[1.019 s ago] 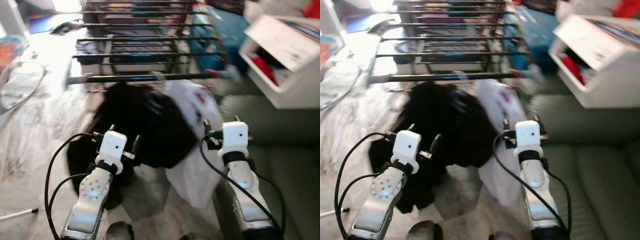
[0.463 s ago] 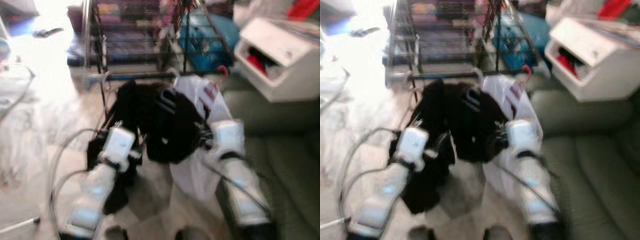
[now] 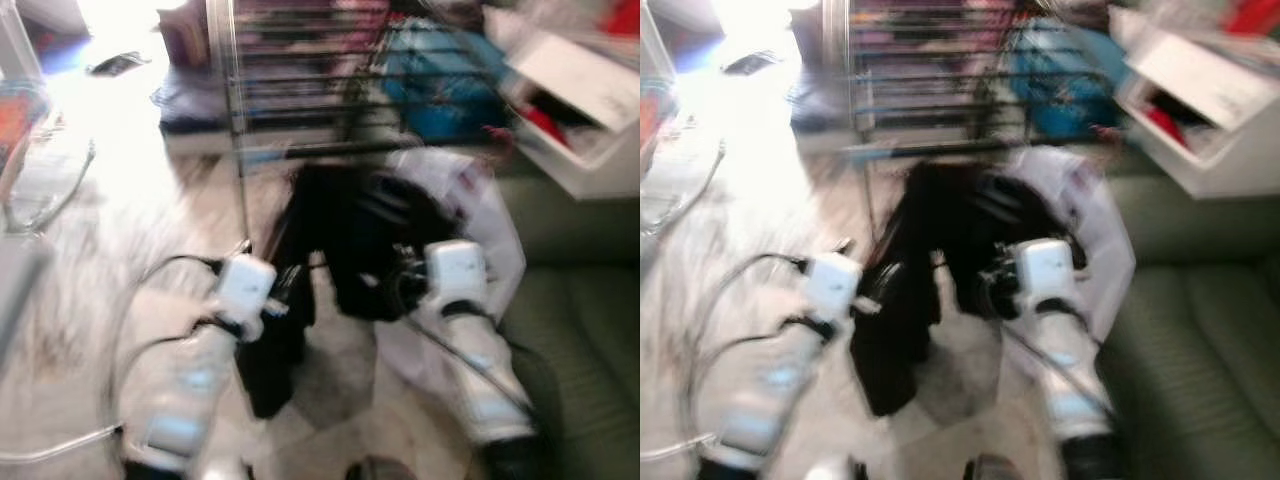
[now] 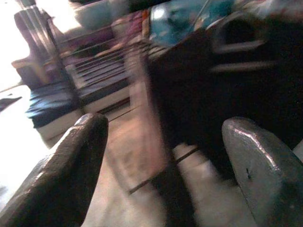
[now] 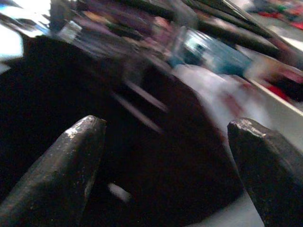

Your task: Hang hanger

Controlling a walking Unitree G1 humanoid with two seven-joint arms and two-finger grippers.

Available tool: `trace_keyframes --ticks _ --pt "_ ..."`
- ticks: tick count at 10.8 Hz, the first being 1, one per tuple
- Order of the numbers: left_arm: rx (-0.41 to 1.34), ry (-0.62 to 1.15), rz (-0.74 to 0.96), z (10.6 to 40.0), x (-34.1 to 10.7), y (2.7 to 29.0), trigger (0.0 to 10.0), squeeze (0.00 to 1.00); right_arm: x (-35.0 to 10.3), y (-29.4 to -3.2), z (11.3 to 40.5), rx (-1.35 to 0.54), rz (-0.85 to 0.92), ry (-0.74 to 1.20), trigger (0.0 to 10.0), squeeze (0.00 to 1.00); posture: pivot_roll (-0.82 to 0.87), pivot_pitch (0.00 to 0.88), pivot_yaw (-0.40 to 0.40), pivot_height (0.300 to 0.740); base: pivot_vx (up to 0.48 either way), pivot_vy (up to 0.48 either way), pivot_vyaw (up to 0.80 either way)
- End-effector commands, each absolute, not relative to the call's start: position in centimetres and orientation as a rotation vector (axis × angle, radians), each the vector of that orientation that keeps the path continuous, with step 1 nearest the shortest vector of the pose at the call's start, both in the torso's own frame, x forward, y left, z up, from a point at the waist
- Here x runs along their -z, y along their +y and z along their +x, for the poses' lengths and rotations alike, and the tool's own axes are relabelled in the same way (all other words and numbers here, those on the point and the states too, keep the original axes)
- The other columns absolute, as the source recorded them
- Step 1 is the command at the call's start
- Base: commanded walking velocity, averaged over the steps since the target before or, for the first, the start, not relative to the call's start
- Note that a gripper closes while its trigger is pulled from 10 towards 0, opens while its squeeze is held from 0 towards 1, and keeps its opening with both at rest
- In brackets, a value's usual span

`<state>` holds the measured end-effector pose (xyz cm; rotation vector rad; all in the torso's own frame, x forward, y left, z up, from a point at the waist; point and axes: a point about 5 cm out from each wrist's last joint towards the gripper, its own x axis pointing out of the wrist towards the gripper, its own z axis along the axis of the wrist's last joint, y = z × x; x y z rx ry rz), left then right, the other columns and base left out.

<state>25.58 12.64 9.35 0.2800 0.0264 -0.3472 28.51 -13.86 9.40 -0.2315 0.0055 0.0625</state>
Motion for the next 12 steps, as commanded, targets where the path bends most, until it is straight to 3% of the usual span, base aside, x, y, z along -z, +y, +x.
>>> trace_keyframes --ticks 1,5,6,12 --pt "0.353 -0.001 0.293 26.1 -9.9 12.3 10.0 0.0 -9.6 -14.9 28.6 -0.037 -0.233 -0.002 10.0 0.0 -0.03 0.047 -0.042 0.74 0.0 0.48 0.0" --pt "0.27 0.034 0.356 28.0 -9.1 16.4 10.0 0.0 -9.8 -14.8 28.8 -0.019 -0.16 -0.019 10.0 0.0 -0.03 0.05 -0.035 0.74 0.0 0.0 0.0" --pt "0.269 0.032 0.346 28.1 -9.2 16.5 10.0 0.0 -9.8 -14.8 28.8 -0.018 -0.153 -0.019 10.0 0.0 -0.02 0.052 -0.034 0.74 0.0 0.0 0.0" --pt "0.299 -0.011 0.263 28.8 -10.0 14.4 10.0 0.0 -9.5 -15.1 29.3 -0.011 -0.16 -0.008 10.0 0.0 -0.02 0.055 -0.037 0.74 0.0 0.48 0.0"
